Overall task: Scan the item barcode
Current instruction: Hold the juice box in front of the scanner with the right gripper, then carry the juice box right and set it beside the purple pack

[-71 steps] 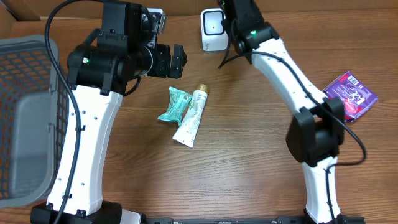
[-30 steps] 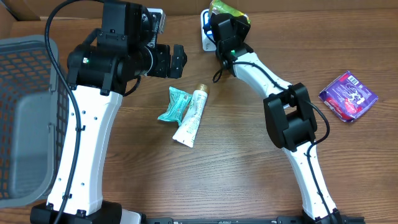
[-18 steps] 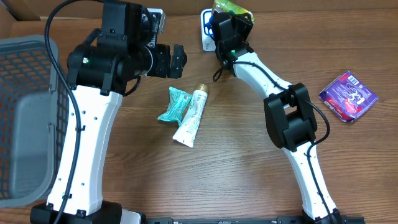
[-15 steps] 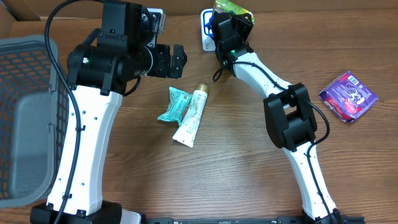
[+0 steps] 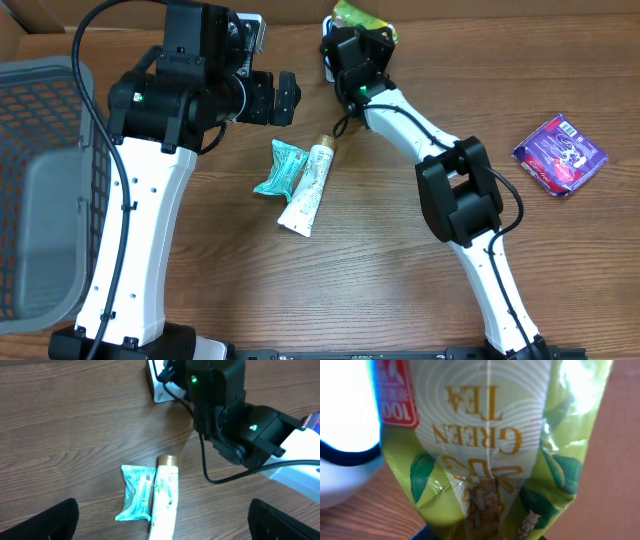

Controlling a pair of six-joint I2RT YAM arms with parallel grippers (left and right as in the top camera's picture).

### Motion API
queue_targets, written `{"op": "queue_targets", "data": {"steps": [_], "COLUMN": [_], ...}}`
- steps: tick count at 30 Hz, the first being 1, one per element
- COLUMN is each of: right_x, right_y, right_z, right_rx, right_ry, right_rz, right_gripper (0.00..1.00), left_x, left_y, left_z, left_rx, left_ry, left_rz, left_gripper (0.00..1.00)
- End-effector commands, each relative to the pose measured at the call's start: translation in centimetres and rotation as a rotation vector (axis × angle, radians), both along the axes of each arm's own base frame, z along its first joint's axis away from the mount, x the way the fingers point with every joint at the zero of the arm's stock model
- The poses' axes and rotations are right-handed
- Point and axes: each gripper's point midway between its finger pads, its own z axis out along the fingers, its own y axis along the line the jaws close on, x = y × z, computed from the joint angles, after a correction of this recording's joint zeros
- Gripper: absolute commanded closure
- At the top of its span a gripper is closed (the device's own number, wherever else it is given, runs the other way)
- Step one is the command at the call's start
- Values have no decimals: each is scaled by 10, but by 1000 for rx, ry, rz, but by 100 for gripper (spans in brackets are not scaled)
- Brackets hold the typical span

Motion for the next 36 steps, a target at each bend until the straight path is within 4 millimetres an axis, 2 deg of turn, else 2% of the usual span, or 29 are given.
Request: {"op": "queue_targets", "data": {"steps": [1,6,9,14,18,22,24,26,28,32,36], "right_x": [-3,-16,-33,-79,-122,-173,-199,-216,-226,-238,-251], "right_y": [-4,-7,0,10,12,13,1,-22,-49,-84,-128], "right_z": [95,138,155,182,183,155,134,111,83,27,-29], "right_rx": [86,189,296,590,856,1095,1164,1188,1180,1186,1159], "right_ry": [-158,-204,-140,16,200,530,709,826,891,961,918], "right_rz": [-29,-31,31,126,117,63,-6,-129,-260,-418,-656], "right_gripper": [96,96,96,96,96,96,96,96,96,96,96], "left_x": [2,2,2,2,2,2,2,2,2,2,2], "left_y": [-2,-2,-2,-2,-2,-2,-2,-2,-2,-2,-2], "left_z": [-2,-2,-2,-2,-2,-2,-2,-2,-2,-2,-2], "left_rx": [2,1,2,1,1,1,1,1,1,1,2], "left_ry": [3,3,3,3,3,3,3,3,3,3,3], "left_rz": [-13,-13,-13,-13,-15,-14,-14,-14,-14,-14,-14], "left_gripper": [1,0,0,0,0,0,0,0,1,0,0]}}
